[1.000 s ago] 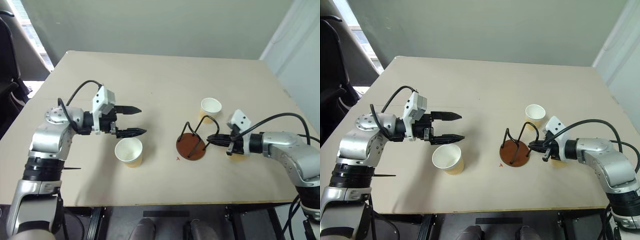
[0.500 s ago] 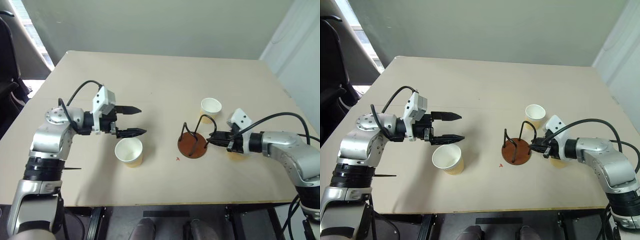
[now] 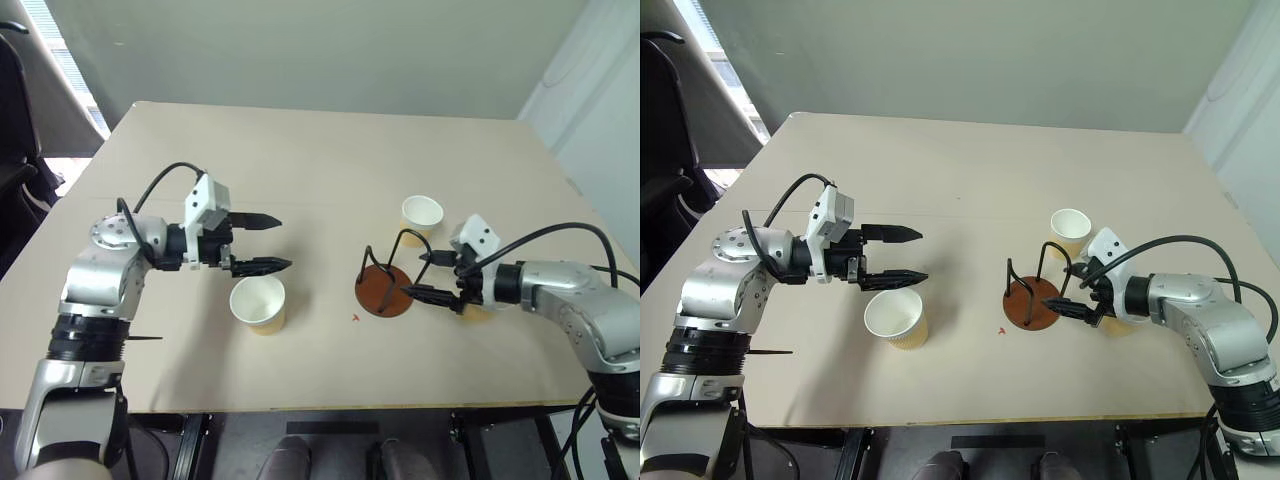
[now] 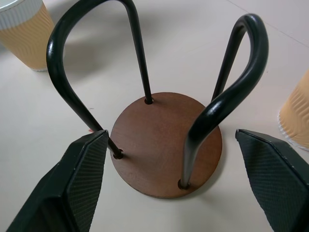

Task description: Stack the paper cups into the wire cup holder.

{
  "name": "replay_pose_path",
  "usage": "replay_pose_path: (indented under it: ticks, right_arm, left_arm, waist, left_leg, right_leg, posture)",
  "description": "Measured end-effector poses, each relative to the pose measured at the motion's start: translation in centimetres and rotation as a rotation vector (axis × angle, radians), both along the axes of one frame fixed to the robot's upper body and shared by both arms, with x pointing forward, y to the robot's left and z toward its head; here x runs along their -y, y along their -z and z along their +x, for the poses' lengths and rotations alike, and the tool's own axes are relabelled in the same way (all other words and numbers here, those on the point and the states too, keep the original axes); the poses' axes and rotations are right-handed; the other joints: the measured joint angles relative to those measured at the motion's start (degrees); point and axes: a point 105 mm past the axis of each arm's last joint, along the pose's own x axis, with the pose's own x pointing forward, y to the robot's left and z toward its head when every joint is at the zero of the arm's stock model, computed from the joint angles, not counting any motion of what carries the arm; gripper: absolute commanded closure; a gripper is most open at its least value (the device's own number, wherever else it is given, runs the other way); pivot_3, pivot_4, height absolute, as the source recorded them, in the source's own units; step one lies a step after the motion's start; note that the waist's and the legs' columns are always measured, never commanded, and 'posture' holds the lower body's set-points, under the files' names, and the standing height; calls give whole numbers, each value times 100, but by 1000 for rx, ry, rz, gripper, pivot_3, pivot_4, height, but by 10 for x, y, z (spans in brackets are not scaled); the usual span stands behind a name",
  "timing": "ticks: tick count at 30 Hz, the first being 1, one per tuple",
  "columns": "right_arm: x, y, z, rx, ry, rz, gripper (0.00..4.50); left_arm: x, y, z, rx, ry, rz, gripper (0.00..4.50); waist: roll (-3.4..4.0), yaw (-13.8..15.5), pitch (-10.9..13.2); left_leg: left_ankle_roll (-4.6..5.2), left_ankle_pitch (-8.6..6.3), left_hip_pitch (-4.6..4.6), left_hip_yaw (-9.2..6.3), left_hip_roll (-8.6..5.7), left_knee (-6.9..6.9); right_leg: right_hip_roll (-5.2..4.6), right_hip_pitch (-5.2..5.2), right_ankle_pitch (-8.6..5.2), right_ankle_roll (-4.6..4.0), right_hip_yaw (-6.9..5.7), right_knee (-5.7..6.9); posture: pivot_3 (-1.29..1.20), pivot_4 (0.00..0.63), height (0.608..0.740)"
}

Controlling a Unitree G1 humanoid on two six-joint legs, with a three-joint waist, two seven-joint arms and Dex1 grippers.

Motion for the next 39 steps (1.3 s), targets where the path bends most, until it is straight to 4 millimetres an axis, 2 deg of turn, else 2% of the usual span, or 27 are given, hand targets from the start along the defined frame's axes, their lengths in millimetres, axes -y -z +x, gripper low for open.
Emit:
replay_pose_path:
  ticks: [29,39]
  right_arm:
    - [15,-15,-3,40,-58,-37,231]
    - [29,-26,5,51,-5,19,231]
  left_arm:
    - [4,-4,1,8,12,-11,0]
    - [5,-7,3,13,14,-20,0]
  waist:
    - [0,1,0]
    - [0,-1,0]
  left_leg:
    - [0,0,0,1,0,0]
    - [1,0,0,3,1,1]
  right_leg:
    - [0,0,0,0,1,1]
    - [0,0,0,1,1,1]
  posture:
    - [0,150,740]
    - [0,150,740]
